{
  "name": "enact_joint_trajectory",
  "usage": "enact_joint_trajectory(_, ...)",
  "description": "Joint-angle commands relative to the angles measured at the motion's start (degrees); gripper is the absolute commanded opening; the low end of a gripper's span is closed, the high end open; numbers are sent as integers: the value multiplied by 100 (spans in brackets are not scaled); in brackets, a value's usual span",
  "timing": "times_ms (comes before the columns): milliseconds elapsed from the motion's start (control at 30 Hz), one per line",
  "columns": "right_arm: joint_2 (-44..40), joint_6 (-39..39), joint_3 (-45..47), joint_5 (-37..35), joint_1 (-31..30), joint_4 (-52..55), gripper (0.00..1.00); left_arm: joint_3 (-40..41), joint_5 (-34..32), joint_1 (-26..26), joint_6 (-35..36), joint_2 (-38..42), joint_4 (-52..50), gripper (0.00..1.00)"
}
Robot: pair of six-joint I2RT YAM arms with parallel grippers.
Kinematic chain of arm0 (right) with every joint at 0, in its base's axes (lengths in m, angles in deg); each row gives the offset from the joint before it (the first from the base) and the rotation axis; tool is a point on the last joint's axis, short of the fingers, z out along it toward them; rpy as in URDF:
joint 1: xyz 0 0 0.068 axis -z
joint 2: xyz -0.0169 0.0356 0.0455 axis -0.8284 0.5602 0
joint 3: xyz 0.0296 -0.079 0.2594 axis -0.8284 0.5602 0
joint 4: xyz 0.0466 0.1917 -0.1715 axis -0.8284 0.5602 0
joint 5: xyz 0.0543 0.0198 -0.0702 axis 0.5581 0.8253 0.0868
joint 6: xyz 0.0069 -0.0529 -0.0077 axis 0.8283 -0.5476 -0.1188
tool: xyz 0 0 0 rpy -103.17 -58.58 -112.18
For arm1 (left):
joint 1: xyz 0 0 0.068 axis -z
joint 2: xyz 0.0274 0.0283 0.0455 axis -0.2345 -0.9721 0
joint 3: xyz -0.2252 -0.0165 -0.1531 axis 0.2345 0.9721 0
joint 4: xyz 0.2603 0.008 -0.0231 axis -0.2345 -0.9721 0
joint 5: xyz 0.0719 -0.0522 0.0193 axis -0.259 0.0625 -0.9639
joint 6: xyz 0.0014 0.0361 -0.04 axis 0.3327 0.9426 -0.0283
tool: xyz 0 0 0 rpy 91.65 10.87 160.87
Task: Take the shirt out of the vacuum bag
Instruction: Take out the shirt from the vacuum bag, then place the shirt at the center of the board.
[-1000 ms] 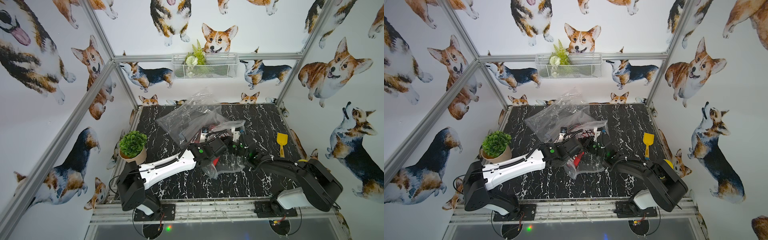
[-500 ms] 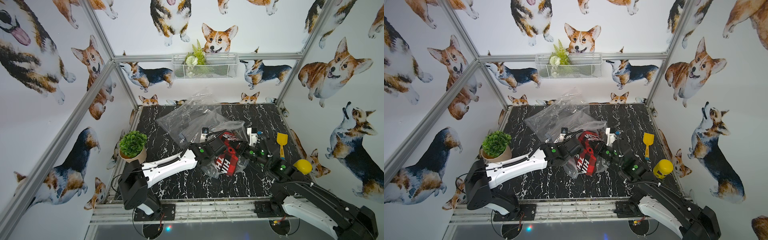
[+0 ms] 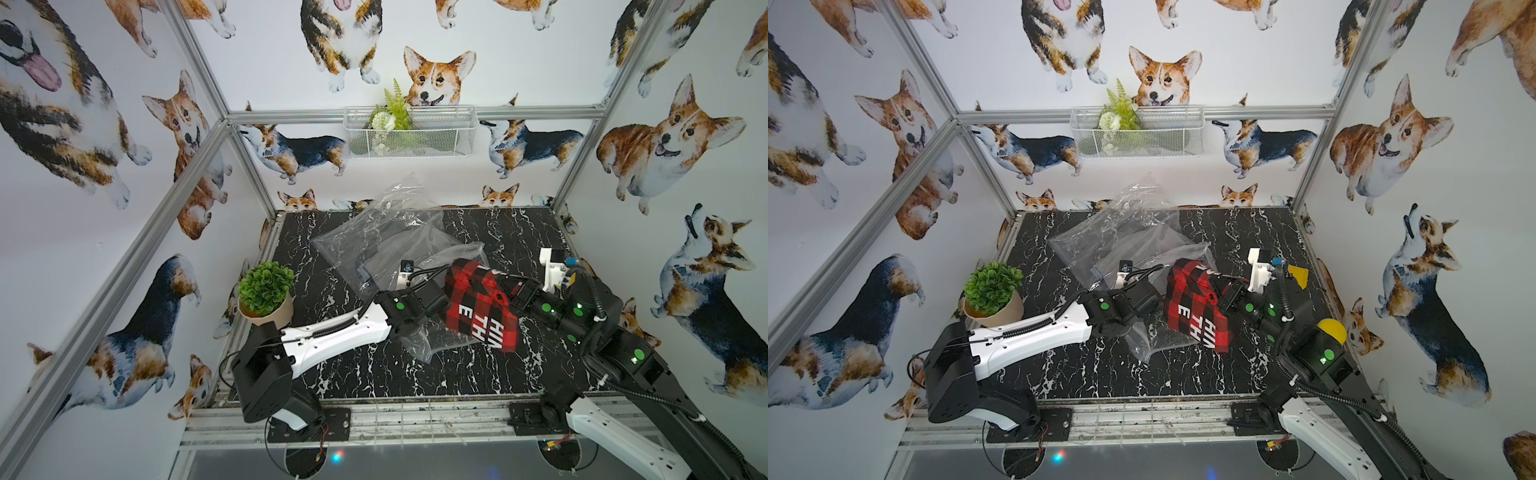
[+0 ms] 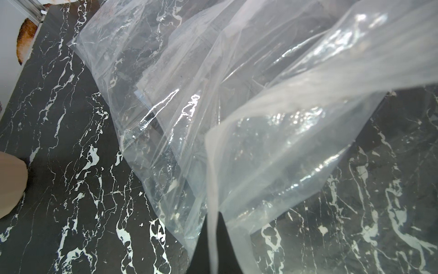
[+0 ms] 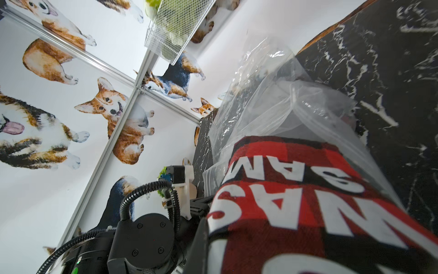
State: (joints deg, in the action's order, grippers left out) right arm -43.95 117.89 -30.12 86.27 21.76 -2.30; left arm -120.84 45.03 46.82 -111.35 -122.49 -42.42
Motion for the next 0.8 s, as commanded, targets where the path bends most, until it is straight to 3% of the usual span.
enact_joint_trajectory(0,25,-363,-428,136,540,414,0,135,-40,-24,-127,145,-53,0)
enact_joint_trajectory(400,1409,-468,-2046,1754,2468,365,0,576,-42,-20,-188,493,-70,0)
enact_joint_trajectory(600,2326,173,-1783,2743,3487,-706,0,754,40,-18,-252,652,-62,0)
enact_joint_trajectory(767,3205,298,-1865,2916,3681,-1345,0,832,74,-18,-277,757,-57,0)
